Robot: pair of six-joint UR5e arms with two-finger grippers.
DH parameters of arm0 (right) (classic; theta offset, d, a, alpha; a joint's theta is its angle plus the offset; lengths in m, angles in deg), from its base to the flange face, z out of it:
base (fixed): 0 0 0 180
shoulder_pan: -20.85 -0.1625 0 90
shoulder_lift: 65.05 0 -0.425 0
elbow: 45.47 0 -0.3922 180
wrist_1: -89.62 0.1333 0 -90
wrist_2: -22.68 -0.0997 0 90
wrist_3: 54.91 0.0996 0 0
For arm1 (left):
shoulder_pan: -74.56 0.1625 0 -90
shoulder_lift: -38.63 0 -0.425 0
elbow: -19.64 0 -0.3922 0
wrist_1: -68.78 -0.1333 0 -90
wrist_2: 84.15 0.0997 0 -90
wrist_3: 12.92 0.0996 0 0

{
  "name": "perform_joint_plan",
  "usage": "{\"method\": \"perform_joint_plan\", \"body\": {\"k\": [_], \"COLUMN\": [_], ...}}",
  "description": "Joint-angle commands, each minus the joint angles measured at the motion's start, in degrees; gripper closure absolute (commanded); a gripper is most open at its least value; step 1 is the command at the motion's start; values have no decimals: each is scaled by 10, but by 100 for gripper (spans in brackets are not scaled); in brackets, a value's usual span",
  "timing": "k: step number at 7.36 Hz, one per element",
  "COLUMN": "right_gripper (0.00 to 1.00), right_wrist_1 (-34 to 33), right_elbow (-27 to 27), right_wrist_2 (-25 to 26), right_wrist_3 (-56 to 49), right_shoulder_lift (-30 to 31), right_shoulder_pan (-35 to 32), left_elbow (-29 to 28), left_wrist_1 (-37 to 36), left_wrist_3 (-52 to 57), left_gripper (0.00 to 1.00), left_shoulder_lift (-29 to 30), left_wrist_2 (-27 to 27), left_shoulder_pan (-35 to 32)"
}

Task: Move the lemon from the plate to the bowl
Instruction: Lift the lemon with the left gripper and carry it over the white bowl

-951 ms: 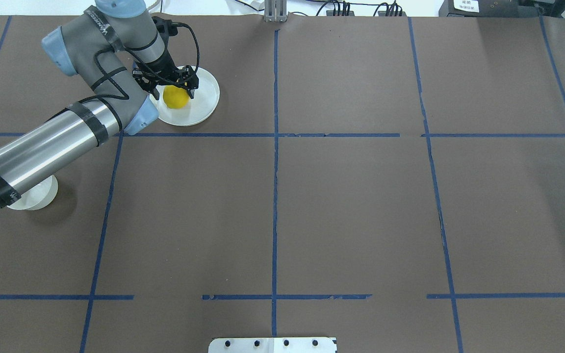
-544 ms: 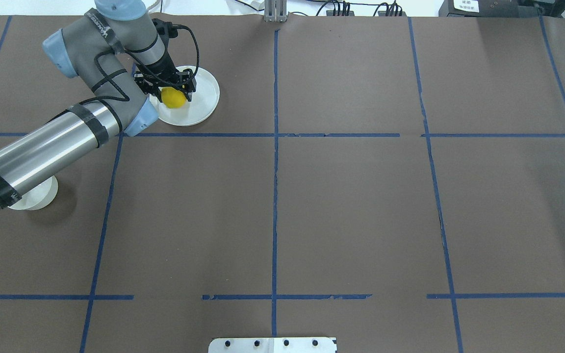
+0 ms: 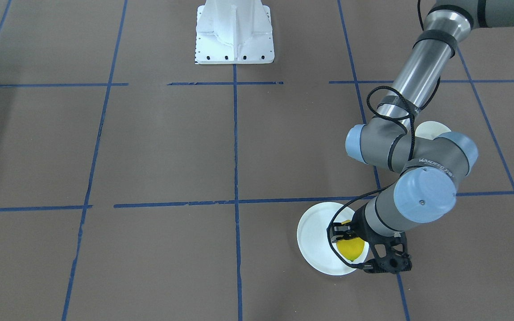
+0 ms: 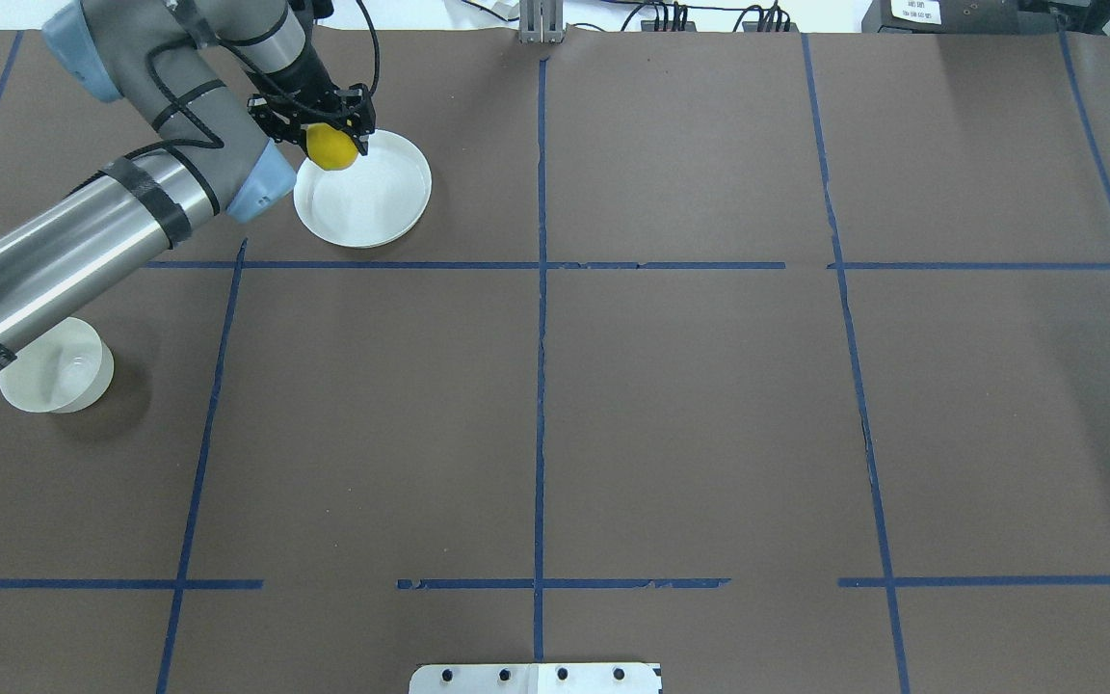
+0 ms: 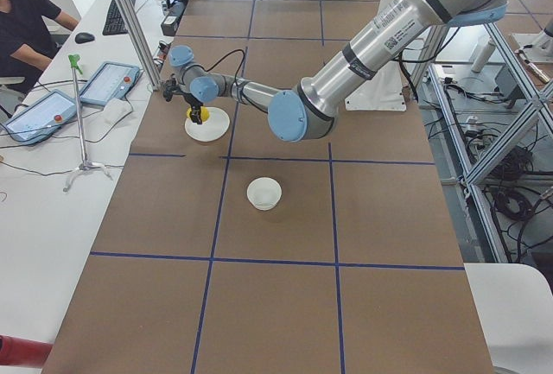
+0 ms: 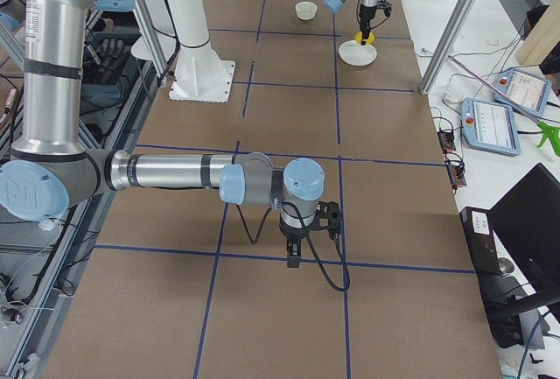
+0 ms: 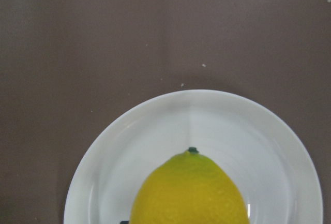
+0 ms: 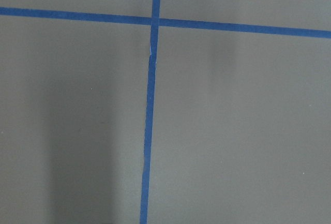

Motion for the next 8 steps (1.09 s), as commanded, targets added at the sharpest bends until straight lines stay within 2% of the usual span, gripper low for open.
{"method": "perform_joint_plan", "body": {"k": [1, 3, 4, 5, 6, 8], "right_gripper": [0, 0, 0, 0, 0, 0], "right_wrist_1": [0, 0, 0, 0, 0, 0], "right_elbow": [0, 0, 0, 0, 0, 0], "right_wrist_2": [0, 0, 0, 0, 0, 0], "right_wrist_3": [0, 0, 0, 0, 0, 0], "right_shoulder_lift": [0, 0, 0, 0, 0, 0], "right_shoulder_pan": [0, 0, 0, 0, 0, 0], "left_elbow": [179, 314, 362, 401, 455, 494], "left_wrist_1": [-74, -121, -129, -130, -127, -105], "left_wrist_3": [3, 3, 5, 12, 33, 42], "left_gripper": [100, 100, 100, 100, 100, 100], "left_shoulder_lift": [-102, -195, -234, -280, -353, -437], "left_wrist_2": [-8, -5, -2, 23, 39, 51], "left_shoulder_pan": [-12, -16, -17, -16, -15, -15]}}
